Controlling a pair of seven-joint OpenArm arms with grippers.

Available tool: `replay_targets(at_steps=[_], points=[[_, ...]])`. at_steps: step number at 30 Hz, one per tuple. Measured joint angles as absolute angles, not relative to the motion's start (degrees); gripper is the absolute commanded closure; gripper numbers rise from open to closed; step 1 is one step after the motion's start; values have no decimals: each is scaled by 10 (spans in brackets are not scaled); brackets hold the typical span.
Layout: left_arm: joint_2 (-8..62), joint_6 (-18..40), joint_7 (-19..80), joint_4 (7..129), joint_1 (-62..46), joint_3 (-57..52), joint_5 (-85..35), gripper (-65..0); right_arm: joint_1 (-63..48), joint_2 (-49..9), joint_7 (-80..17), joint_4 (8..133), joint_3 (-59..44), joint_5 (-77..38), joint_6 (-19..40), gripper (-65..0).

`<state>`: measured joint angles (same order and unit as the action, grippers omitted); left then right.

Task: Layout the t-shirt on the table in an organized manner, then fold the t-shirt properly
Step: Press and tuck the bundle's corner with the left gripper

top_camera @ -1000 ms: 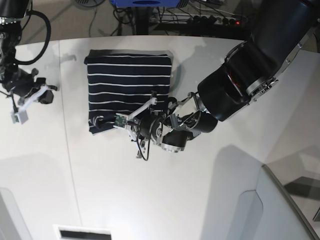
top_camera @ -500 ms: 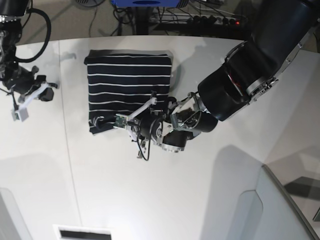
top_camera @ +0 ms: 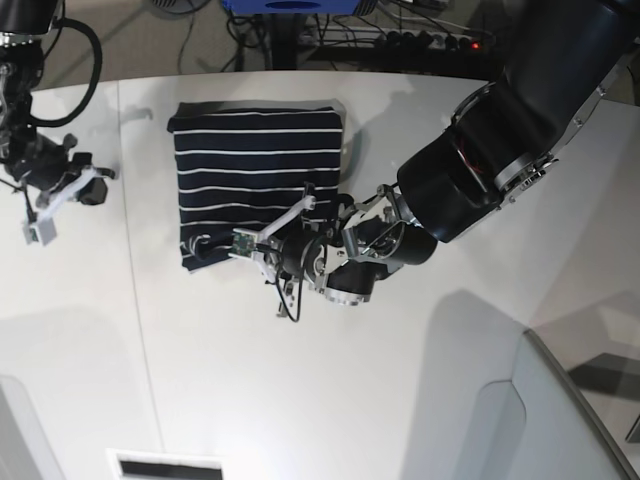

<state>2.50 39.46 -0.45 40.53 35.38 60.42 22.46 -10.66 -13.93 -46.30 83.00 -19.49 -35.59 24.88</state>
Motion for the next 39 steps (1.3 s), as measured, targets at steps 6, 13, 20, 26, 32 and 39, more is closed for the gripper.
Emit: replay_targets(at_steps=[6,13,20,26,32,39], points=[[24,395,-4,405,354,604,225,-3,-107,-139,-463,830,-195,-356,249,-2],[24,391,5,405,364,604,225,-331,-107,-139,-463,830,-195,-356,249,-2],[30,404,84,443,379,605,241,-370,-107,-139,-463,830,-195,-355,249,-2],[40,405,107,496,386,605,240,-370,-107,-139,-463,830,-194,-355,249,-2],[43,405,134,534,390,606,240,-370,-107,-139,-463,830,-194,-356,249,-2],[69,406,190,660,382,574,236,-357,-107,-139,-463,830,-194,-355,248,-2]])
